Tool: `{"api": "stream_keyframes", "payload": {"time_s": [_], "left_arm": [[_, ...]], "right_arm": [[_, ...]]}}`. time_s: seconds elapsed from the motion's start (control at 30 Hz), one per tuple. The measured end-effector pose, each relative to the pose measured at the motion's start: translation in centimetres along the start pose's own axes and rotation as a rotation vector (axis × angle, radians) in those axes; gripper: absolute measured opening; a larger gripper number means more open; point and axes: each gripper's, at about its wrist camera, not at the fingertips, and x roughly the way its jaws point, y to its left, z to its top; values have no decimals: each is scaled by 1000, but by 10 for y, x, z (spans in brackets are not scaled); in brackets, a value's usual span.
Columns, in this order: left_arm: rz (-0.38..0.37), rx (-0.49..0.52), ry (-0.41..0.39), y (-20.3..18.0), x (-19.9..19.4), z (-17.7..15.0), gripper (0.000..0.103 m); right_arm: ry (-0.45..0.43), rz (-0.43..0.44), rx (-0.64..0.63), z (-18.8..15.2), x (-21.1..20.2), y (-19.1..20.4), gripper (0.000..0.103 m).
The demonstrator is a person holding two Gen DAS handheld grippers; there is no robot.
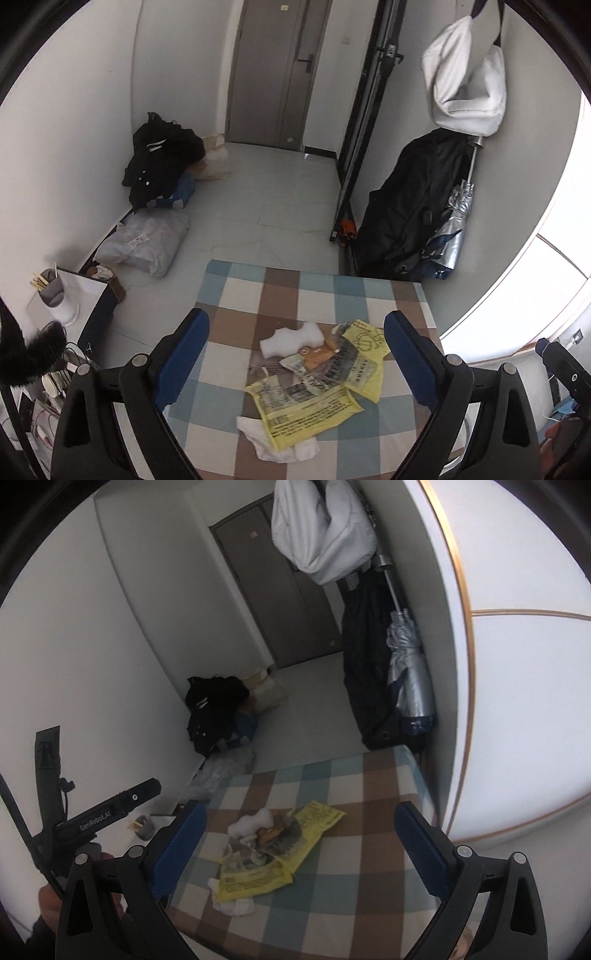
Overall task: Collect trash
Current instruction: 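Move both tools back over the trash-covered table, then grasp the white foam sheet with the left gripper while the right gripper grasps clear plastic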
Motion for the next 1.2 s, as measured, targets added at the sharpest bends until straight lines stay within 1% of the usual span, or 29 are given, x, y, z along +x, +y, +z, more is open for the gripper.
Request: {"api": "stream_keyframes", "payload": {"time_s": [0.07, 0.2, 0.33, 0.47, 0.63, 0.73, 0.87, 0.97, 1.07, 1.13, 1.2], "left_arm": [[6, -33, 15, 15, 5, 0, 94], [5, -83, 40, 41, 14, -5, 94], [23, -121, 70, 64, 24, -11, 94], [10, -151, 107, 81, 31, -13, 94], [17, -154, 104, 90, 31, -11, 94], [1, -166, 112, 95, 35, -10, 94], [-2, -195, 125, 103, 39, -7, 94], [-8, -221, 137, 109, 42, -6, 94], [-5, -242, 147, 114, 44, -6, 94], [-3, -255, 154, 116, 46, -6, 94], [-1, -263, 161, 117, 48, -5, 94]], "right_arm": [[27, 21, -1, -4, 14, 12, 102], [92, 35, -31, -12, 42, 30, 102], [159, 23, -76, -22, 72, 44, 102], [218, 10, -90, -34, 98, 46, 102], [292, -1, -114, -47, 125, 45, 102], [321, 11, -130, -50, 138, 46, 100], [368, 27, -210, -49, 160, 56, 93], [403, 36, -312, -49, 180, 68, 87], [444, 60, -384, -53, 200, 78, 79], [472, 62, -426, -58, 213, 83, 72], [505, 58, -458, -65, 227, 85, 54]]}}
